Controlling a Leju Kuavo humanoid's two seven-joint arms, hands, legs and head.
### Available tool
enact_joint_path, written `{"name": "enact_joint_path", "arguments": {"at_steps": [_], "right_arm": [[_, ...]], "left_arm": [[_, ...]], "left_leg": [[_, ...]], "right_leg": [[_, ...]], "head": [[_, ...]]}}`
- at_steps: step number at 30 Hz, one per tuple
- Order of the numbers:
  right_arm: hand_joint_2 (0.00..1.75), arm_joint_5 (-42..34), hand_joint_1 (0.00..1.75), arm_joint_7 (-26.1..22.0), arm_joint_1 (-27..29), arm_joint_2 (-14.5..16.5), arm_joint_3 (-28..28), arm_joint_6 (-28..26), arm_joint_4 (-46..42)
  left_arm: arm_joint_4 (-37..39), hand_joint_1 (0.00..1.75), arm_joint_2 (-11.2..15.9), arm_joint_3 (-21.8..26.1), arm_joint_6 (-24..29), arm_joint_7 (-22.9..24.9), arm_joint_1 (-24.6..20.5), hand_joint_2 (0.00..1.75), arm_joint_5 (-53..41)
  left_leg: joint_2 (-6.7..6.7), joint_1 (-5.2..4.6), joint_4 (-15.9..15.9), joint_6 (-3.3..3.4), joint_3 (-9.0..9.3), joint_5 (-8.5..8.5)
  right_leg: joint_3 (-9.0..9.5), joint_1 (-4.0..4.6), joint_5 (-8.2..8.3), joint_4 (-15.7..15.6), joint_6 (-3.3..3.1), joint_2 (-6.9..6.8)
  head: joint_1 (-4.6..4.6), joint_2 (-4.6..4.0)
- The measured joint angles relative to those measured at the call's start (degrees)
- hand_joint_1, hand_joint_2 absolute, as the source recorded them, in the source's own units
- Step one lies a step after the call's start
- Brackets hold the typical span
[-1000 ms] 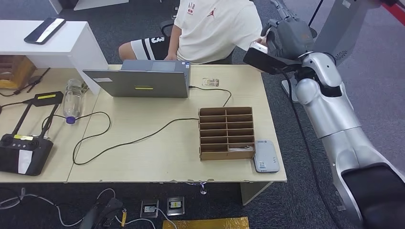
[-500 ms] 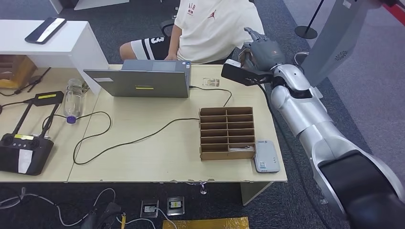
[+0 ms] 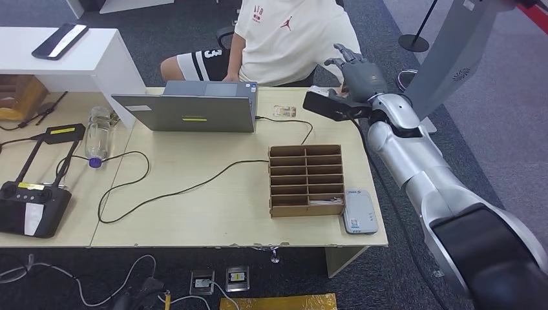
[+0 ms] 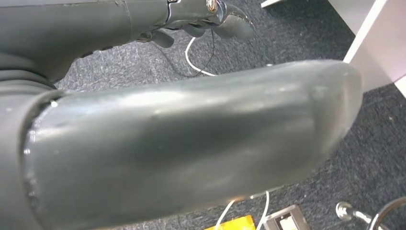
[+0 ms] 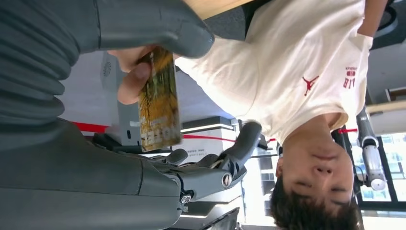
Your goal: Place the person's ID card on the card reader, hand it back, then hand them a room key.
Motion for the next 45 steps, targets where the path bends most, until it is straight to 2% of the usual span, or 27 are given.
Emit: {"name": "enact_joint_path", "arguments": {"at_steps": [6, 11, 14, 18, 22, 25, 30, 36, 45], "right_arm": [[1.75, -4.09, 0.00, -1.00, -0.01, -2.06, -0.50, -3.29, 0.14], [1.75, -7.98, 0.00, -0.91, 0.02, -5.48, -2.08, -7.05, -0.23], [1.75, -13.18, 0.00, -0.19, 0.06, -9.78, -4.67, -9.12, -0.73], [1.75, -20.54, 0.00, 0.73, 1.50, -18.08, -9.96, -12.00, -0.78], [1.75, -25.57, 0.00, 1.95, 6.07, -25.11, -15.39, -14.11, -0.39], [1.75, -26.90, 0.00, 1.95, 9.36, -28.48, -18.58, -14.69, -0.05], [1.75, -28.48, 0.00, 5.53, 13.05, -31.61, -22.36, -16.20, 0.60], [1.75, -34.40, 0.00, 6.83, 22.16, -33.95, -28.24, -17.80, 3.19], [1.75, -34.66, 0.00, 7.15, 22.86, -34.02, -28.71, -17.86, 3.49]], "left_arm": [[0.08, 0.00, 0.96, 0.07, 0.95, -1.05, 0.30, 0.00, 1.86], [0.45, 0.00, 2.09, 1.14, 1.31, -2.17, 0.41, 0.00, 4.92], [1.13, 0.00, 3.72, 2.70, 1.65, -3.22, 0.68, 0.00, 7.59], [2.63, 0.00, 7.71, 5.22, 1.54, -3.85, 1.60, 0.00, 10.16], [3.78, 0.00, 10.64, 7.35, 1.44, -3.86, 2.23, 0.00, 11.37], [4.23, 0.00, 11.40, 8.50, 1.46, -3.86, 2.25, 0.00, 11.50], [4.46, 0.00, 11.77, 9.97, 1.46, -2.97, 2.19, 0.00, 12.38], [4.78, 0.00, 11.06, 11.40, 1.46, 0.00, 2.59, 0.00, 13.68], [4.78, 0.00, 10.99, 11.44, 1.46, 0.29, 2.59, 0.00, 13.69]], "left_leg": [[-0.01, -0.02, 0.00, 0.00, 0.00, 0.00], [0.01, -0.04, 0.05, 0.00, 0.04, 0.00], [-0.06, -0.04, 0.07, 0.01, 0.02, 0.00], [-0.06, -0.02, 0.07, -0.01, 0.00, -0.08], [0.00, -0.03, 0.06, -0.05, -0.01, -0.16], [0.07, -0.03, 0.05, -0.05, -0.02, -0.18], [0.14, 0.03, 0.05, -0.05, 0.10, -0.18], [-0.02, 0.08, 0.05, -0.05, 0.01, -0.19], [-0.03, 0.08, 0.05, -0.05, 0.00, -0.19]], "right_leg": [[0.02, -0.01, 0.00, -0.01, 0.00, -0.04], [-0.01, -0.04, 0.01, -0.03, 0.01, -0.01], [-0.01, -0.03, 0.00, -0.04, 0.01, -0.11], [-0.01, -0.02, -0.01, -0.08, 0.00, -0.10], [-0.01, -0.03, -0.04, -0.09, -0.01, -0.08], [-0.02, -0.03, -0.03, -0.09, -0.01, -0.02], [0.02, 0.03, -0.05, -0.09, -0.02, 0.05], [0.05, 0.07, -0.10, -0.10, -0.04, -0.10], [0.05, 0.07, -0.10, -0.10, -0.04, -0.10]], "head": [[0.01, 0.00], [0.00, 0.00], [0.01, 0.00], [0.01, 0.00], [-0.02, 0.00], [-0.01, 0.00], [-0.02, 0.00], [-0.01, 0.00], [0.01, 0.00]]}}
